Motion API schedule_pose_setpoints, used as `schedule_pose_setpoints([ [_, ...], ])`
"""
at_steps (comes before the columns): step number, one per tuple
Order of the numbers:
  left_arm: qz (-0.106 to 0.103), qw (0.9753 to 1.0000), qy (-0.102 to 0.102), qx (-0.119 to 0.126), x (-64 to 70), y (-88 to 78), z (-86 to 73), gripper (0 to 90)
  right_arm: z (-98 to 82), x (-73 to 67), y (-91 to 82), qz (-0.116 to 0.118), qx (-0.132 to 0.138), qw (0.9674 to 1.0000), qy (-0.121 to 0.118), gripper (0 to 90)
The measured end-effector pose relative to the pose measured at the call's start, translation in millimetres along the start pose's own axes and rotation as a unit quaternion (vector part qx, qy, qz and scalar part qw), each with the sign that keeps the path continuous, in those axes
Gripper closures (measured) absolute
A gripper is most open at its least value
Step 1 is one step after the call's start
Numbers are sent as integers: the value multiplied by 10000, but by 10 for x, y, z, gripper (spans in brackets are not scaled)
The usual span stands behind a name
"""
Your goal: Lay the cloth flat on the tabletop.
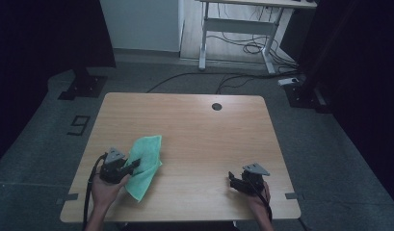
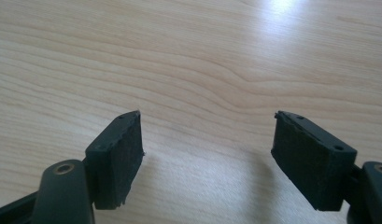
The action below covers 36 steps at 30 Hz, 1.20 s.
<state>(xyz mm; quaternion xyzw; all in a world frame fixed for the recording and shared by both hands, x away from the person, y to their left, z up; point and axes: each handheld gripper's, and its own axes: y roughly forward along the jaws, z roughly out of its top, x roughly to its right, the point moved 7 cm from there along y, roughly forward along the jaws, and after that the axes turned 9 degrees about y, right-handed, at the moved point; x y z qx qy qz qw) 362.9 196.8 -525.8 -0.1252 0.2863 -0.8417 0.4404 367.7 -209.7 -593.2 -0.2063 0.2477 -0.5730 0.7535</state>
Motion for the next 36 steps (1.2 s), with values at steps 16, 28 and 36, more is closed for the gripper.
schedule_pose_setpoints([
  [16, -329, 9990, 311, -27, 406, 527, 592, 740, 109, -144, 78, 246, 47, 9996, -108, 270],
  [28, -574, 9969, 451, -308, 765, 1185, 648, 724, 112, -143, 73, 209, 58, 9997, -152, 285],
  [36, -692, 9972, 280, -96, 802, 1145, 647, 372, 148, -207, 113, 155, 50, 9996, -232, 287],
])
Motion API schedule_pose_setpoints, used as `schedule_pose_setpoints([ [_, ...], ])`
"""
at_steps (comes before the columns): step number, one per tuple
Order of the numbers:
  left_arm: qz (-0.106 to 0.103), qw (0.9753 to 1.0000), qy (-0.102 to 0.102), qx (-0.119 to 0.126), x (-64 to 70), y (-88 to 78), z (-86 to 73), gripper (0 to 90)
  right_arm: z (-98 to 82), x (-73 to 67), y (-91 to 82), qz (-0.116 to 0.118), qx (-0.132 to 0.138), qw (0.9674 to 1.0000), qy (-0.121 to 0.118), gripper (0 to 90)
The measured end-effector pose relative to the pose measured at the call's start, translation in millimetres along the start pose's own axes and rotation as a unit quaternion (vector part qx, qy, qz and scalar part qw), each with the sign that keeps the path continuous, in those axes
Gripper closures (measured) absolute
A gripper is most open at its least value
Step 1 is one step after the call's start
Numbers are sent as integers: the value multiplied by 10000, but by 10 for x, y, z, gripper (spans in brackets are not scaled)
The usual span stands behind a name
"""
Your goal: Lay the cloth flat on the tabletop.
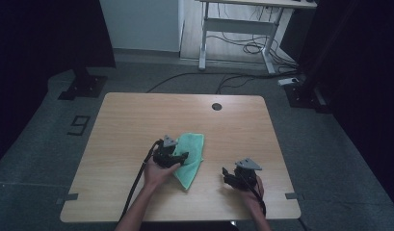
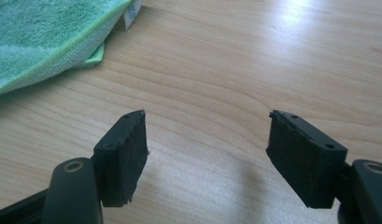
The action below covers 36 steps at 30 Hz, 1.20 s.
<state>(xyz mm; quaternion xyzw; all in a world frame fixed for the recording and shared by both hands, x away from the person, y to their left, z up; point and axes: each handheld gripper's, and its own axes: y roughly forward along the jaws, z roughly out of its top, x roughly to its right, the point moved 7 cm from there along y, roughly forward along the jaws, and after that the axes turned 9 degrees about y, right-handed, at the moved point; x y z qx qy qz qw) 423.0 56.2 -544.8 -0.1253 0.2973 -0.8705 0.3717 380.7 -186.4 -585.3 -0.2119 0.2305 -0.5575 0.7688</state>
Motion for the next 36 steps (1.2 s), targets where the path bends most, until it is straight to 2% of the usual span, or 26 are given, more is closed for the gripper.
schedule_pose_setpoints([
  [1, 11, 9999, 65, 115, -8, -105, 47, 316, 39, -15, 0, 17, 33, 10000, -22, 299],
  [2, 11, 9999, 65, 115, -8, -105, 47, 308, 39, -15, 0, 17, 33, 10000, -22, 299],
  [3, 102, 9997, 112, 166, -29, -182, 77, 308, 64, -26, -3, 30, 52, 10000, -32, 305],
  [6, 188, 9995, 139, 207, -88, -311, 115, 298, 165, -75, 8, 109, 181, 9998, 16, 325],
  [7, 229, 9996, 90, 152, -139, -348, 103, 302, 244, -133, 41, 262, 210, 9994, 67, 336],
  [10, 313, 9995, 26, 23, -199, -336, 60, 315, 345, -220, 91, 402, 194, 9990, -60, 343],
  [11, 316, 9995, -88, -48, -246, -305, 9, 318, 382, -249, 115, 460, 185, 9987, -98, 346],
  [13, 386, 9990, -164, -120, -288, -283, -39, 324, 451, -299, 178, 571, 112, 9983, -74, 351],
  [15, 383, 9989, -221, -143, -307, -279, -62, 325, 486, -323, 211, 606, 115, 9981, -84, 354],
  [19, 343, 9986, -335, -237, -345, -283, -123, 347, 643, -453, 407, 747, 31, 9971, -134, 358],
  [23, 312, 9984, -337, -325, -340, -271, -163, 388, 706, -530, 545, 846, -72, 9963, -127, 362],
  [25, 276, 9982, -389, -367, -329, -250, -183, 408, 748, -599, 700, 851, -143, 9961, -155, 373],
  [26, 247, 9982, -389, -376, -322, -245, -189, 408, 748, -599, 700, 851, -143, 9961, -155, 373],
  [27, 218, 9982, -408, -381, -304, -232, -201, 423, 749, -634, 809, 813, -235, 9962, -204, 371],
  [30, 162, 9983, -411, -392, -288, -222, -217, 458, 747, -647, 896, 765, -307, 9964, -211, 376],
  [32, 119, 9983, -403, -393, -275, -210, -229, 517, 747, -669, 968, 816, -352, 9959, -145, 398],
  [33, 105, 9984, -375, -415, -273, -196, -245, 571, 740, -683, 1013, 771, -409, 9960, -199, 427],
  [36, 82, 9983, -382, -428, -267, -188, -258, 635, 720, -693, 1066, 722, -501, 9957, -281, 461],
])
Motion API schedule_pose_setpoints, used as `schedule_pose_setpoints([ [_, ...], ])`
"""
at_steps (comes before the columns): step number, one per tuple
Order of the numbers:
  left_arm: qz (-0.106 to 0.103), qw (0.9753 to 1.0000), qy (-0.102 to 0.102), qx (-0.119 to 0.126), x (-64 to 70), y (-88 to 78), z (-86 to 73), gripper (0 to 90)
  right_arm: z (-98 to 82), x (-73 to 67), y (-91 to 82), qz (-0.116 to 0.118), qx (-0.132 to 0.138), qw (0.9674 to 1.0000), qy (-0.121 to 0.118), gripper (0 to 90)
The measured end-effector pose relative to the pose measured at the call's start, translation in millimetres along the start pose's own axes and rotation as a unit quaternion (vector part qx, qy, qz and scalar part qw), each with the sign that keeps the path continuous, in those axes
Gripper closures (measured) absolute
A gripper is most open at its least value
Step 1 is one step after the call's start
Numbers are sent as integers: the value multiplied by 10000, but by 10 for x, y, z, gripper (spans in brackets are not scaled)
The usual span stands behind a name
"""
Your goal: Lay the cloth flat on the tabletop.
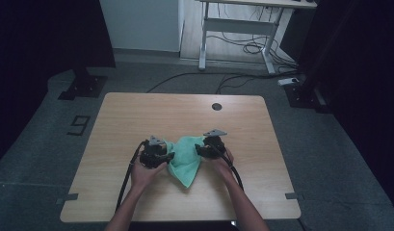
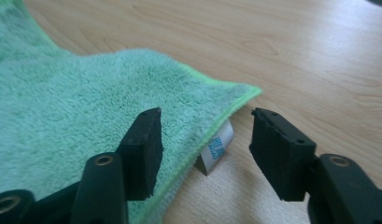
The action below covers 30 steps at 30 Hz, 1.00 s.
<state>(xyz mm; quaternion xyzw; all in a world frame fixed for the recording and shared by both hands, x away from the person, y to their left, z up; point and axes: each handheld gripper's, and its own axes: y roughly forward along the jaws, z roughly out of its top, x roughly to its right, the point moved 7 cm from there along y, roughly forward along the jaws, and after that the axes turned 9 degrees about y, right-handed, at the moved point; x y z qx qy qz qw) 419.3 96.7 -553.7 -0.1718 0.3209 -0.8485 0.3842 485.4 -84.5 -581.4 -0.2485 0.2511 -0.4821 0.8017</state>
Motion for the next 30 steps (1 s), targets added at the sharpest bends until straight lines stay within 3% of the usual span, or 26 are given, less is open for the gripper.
schedule_pose_setpoints([
  [6, -8, 10000, 44, 1, 13, -6, -23, 746, -48, 19, 106, -81, -198, 9998, -65, 570],
  [7, 17, 10000, 45, 10, 9, -8, -25, 771, -49, 20, 121, -104, -176, 9997, -107, 636],
  [12, 2, 10000, 89, 31, 6, -28, -23, 828, -32, 29, 125, -176, -132, 9996, -151, 765],
  [13, 48, 9999, 112, 52, -3, -38, -22, 841, -29, 21, 125, -193, -151, 9995, -223, 836],
  [14, 109, 9998, 107, 116, -19, -64, -22, 851, -28, 17, 122, -160, -172, 9995, -233, 852],
  [19, 180, 9995, 75, 236, -67, -126, -17, 869, -14, 36, 77, -117, -197, 9995, -224, 867],
  [23, 296, 9989, 87, 361, -120, -211, 23, 873, 69, 66, -48, -103, 7, 9997, -201, 868],
  [27, 412, 9979, 166, 479, -185, -298, 165, 876, 224, 115, -243, -154, 375, 9991, -150, 868],
  [30, 535, 9962, 182, 663, -274, -419, 355, 877, 392, 168, -387, -259, 615, 9976, -157, 870],
])
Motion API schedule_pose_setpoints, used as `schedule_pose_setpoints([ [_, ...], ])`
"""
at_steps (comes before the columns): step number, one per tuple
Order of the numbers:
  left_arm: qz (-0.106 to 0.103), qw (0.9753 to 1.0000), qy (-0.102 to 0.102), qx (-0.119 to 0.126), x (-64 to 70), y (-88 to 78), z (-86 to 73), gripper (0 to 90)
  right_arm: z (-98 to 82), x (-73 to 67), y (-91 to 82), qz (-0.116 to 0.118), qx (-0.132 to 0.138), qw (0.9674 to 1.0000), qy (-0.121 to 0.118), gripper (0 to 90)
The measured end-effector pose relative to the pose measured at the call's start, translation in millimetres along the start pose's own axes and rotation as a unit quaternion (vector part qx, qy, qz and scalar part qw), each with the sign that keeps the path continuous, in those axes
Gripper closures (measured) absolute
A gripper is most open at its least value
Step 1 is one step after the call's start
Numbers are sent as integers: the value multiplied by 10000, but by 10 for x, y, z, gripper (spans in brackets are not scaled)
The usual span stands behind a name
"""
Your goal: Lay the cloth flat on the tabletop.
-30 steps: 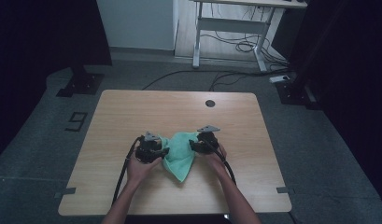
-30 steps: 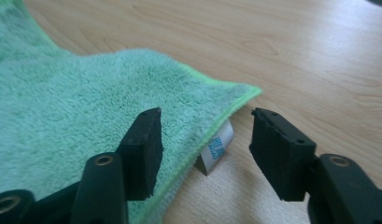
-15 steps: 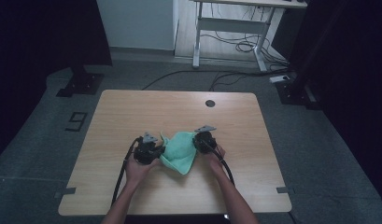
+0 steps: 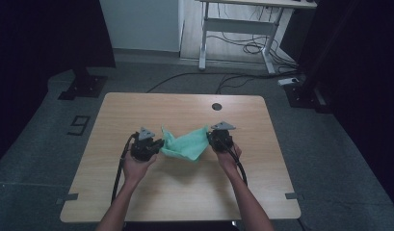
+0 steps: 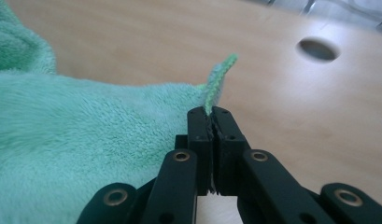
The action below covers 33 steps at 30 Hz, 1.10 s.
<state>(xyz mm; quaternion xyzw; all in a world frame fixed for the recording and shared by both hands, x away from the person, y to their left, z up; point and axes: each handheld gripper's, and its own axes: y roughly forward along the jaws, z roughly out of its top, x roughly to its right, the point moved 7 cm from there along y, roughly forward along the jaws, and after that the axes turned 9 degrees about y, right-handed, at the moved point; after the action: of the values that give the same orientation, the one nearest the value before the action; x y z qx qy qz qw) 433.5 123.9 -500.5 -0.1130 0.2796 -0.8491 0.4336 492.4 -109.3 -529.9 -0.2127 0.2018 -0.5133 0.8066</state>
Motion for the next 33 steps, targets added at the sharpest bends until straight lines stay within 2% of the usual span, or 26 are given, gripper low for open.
schedule_pose_setpoints([
  [2, 98, 9997, 5, 204, -76, -85, 153, 877, 160, 59, -104, -90, 233, 9997, 37, 869],
  [3, 158, 9988, -11, 472, -135, -184, 308, 877, 336, 136, -227, -178, 562, 9981, 154, 869],
  [4, 158, 9988, -11, 472, -135, -184, 308, 877, 398, 162, -279, -188, 711, 9971, 199, 869],
  [5, 166, 9963, -18, 847, -159, -327, 477, 877, 483, 199, -366, -200, 940, 9950, 271, 869],
  [6, 166, 9963, -18, 847, -159, -327, 477, 876, 483, 199, -366, -200, 940, 9950, 271, 869],
  [7, 166, 9952, 6, 966, -145, -372, 519, 876, 527, 217, -428, -215, 1072, 9935, 317, 869],
  [9, 173, 9943, 149, 1039, -73, -404, 517, 873, 538, 219, -521, -206, 1282, 9908, 377, 867],
  [10, 140, 9946, 178, 1017, -27, -393, 471, 866, 432, 202, -551, -211, 1297, 9908, 337, 863],
  [11, 40, 9957, 161, 906, 51, -336, 333, 859, 363, 200, -541, -209, 1225, 9916, 345, 859],
  [12, 40, 9957, 161, 906, 51, -336, 333, 851, 363, 200, -541, -209, 1225, 9916, 345, 859],
  [13, -208, 9972, -5, 714, 143, -231, 110, 839, 111, 219, -487, -237, 953, 9945, 367, 842],
  [14, -287, 9979, -48, 576, 190, -173, -13, 829, 24, 228, -464, -219, 843, 9955, 375, 822],
  [15, -287, 9979, -48, 576, 190, -173, -13, 814, 24, 228, -464, -219, 843, 9955, 375, 822],
  [16, -345, 9985, -71, 414, 241, -108, -162, 814, -95, 239, -428, -196, 619, 9972, 380, 784],
  [17, -434, 9987, -149, 223, 306, -32, -347, 777, -320, 278, -370, -352, 199, 9987, 304, 706],
  [18, -434, 9987, -149, 223, 306, -32, -347, 735, -320, 278, -370, -352, 199, 9987, 304, 706],
  [19, -467, 9986, -220, 94, 330, 9, -451, 670, -418, 325, -367, -448, 88, 9982, 391, 666],
  [21, -461, 9984, -308, 85, 332, 2, -548, 594, -429, 349, -380, -436, 87, 9980, 450, 630],
  [22, -461, 9984, -308, 85, 332, 2, -548, 556, -429, 349, -380, -436, 87, 9980, 450, 630],
  [24, -235, 9989, -320, 231, 258, -87, -506, 506, -375, 356, -433, -532, 194, 9975, 423, 567],
  [25, -201, 9991, -308, 230, 231, -111, -485, 499, -351, 359, -449, -592, 235, 9970, 433, 552],
  [27, -201, 9991, -285, 241, 199, -128, -445, 497, -306, 368, -480, -687, 298, 9961, 473, 503],
  [31, -245, 9992, -252, 193, 196, -100, -395, 492, -283, 396, -518, -749, 325, 9951, 564, 471],
  [32, -264, 9992, -238, 168, 198, -76, -388, 490, -290, 400, -537, -725, 354, 9948, 629, 477],
  [33, -318, 9991, -252, 94, 202, -6, -380, 489, -327, 362, -550, -587, 287, 9957, 652, 477],
])
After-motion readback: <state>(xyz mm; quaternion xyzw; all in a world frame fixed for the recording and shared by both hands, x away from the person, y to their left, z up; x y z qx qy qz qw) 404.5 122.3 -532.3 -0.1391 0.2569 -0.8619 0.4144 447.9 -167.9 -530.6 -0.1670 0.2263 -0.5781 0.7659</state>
